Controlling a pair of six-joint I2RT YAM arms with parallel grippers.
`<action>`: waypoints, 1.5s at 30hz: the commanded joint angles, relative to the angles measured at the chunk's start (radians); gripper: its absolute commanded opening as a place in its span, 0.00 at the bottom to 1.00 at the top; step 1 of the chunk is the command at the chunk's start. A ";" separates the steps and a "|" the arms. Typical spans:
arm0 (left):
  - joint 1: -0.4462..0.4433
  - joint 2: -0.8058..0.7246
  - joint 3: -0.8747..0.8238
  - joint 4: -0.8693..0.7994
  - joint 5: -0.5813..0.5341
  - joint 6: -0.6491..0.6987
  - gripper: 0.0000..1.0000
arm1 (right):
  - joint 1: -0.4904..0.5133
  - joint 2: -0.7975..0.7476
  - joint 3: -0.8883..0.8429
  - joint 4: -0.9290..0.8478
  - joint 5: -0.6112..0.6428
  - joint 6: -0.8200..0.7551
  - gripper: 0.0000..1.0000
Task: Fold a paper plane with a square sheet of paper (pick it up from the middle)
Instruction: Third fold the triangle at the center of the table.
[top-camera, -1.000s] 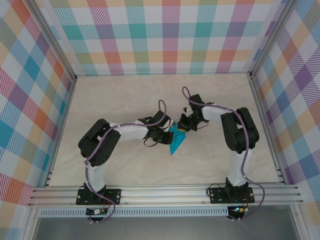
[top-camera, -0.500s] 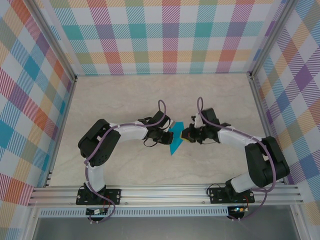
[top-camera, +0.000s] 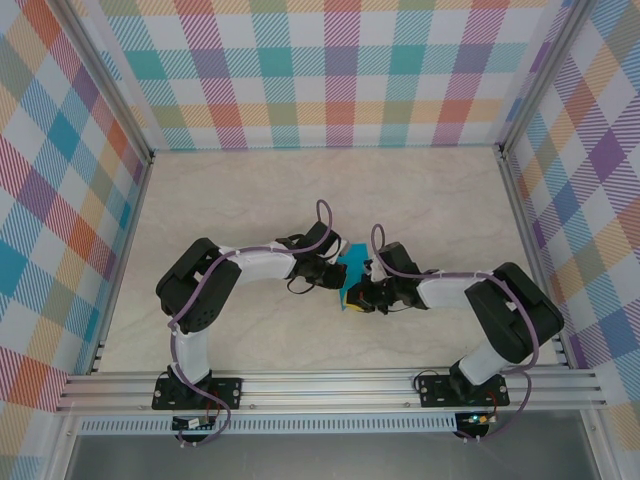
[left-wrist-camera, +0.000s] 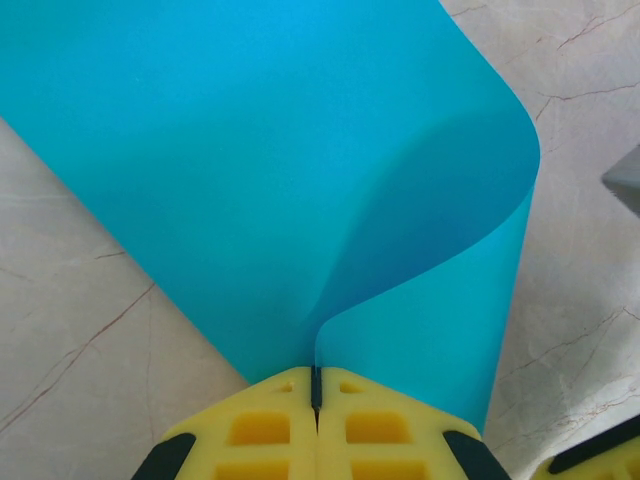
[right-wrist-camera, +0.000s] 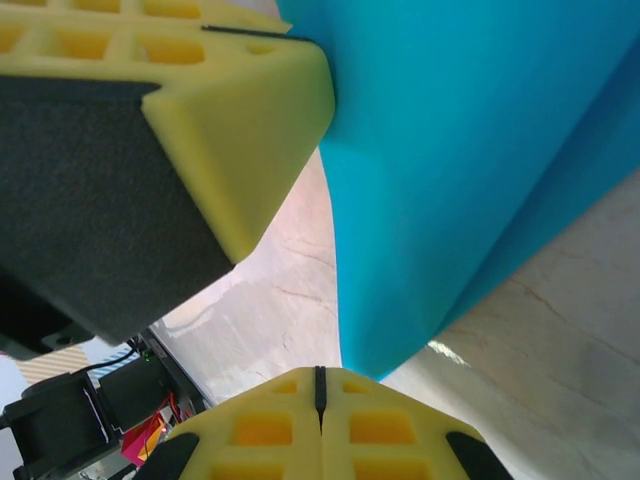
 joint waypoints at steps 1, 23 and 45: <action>0.002 0.033 -0.017 -0.049 -0.028 0.011 0.00 | 0.009 0.038 -0.014 0.078 -0.025 0.020 0.00; 0.003 0.036 -0.019 -0.052 -0.028 0.015 0.00 | 0.037 0.011 -0.003 0.004 0.015 -0.010 0.00; 0.004 0.031 -0.022 -0.061 -0.033 0.018 0.00 | 0.010 -0.024 0.068 -0.100 0.065 -0.070 0.00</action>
